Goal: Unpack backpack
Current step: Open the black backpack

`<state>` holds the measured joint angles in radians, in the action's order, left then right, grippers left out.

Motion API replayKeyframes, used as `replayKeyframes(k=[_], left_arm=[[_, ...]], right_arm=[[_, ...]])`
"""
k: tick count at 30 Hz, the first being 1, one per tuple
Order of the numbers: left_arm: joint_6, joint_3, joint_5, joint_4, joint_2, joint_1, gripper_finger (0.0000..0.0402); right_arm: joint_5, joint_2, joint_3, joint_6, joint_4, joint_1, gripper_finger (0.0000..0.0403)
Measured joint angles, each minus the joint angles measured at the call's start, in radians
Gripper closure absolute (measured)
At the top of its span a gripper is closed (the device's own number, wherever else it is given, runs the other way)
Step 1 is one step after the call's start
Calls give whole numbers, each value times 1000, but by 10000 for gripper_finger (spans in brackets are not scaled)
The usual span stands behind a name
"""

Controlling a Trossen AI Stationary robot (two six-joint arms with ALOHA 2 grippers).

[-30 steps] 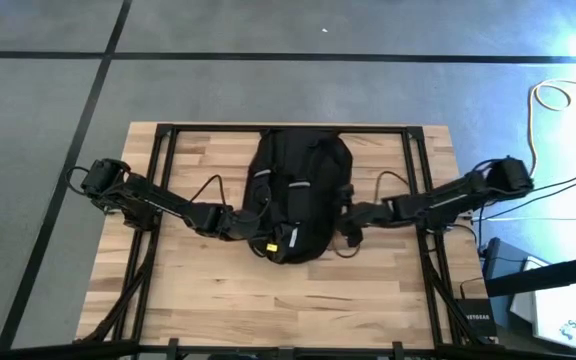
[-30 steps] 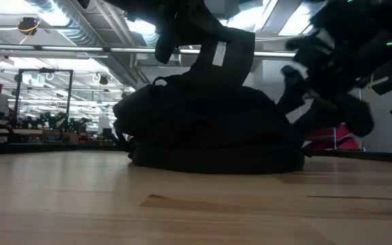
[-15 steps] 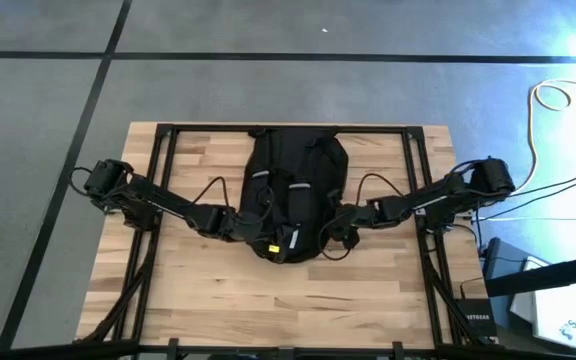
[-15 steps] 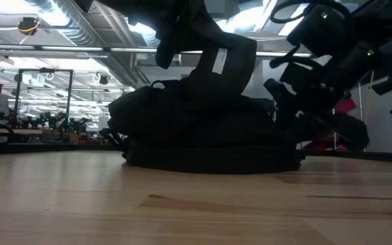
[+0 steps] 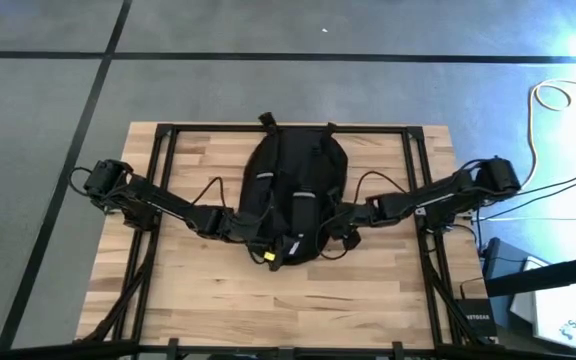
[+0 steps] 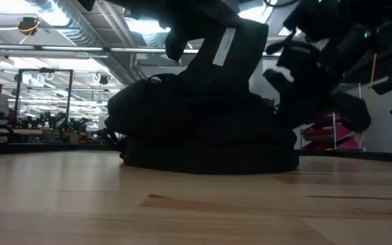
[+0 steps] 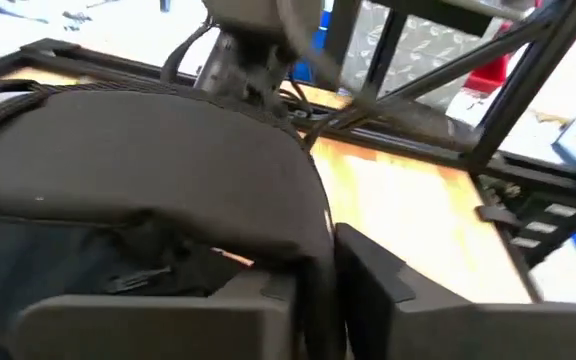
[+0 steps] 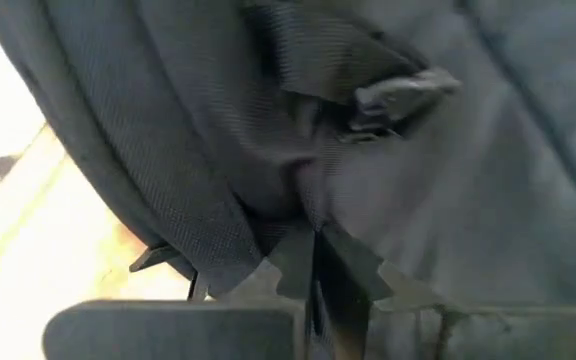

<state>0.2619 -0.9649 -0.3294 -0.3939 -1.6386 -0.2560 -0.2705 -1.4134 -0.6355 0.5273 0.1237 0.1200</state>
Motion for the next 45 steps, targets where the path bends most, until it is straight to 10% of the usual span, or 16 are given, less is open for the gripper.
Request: replayKeyframes(k=[14, 30, 45], left_arm=[[-35, 0, -2, 20, -1, 29, 120], [-235, 0, -27, -32, -1, 31, 113], [-124, 0, -51, 5, 17, 41, 113]], right_arm=[[-12, 299, -4, -29, 140, 21, 403], [-76, 429, -4, -30, 128, 50, 403], [-51, 480, -4, -32, 159, 50, 403]])
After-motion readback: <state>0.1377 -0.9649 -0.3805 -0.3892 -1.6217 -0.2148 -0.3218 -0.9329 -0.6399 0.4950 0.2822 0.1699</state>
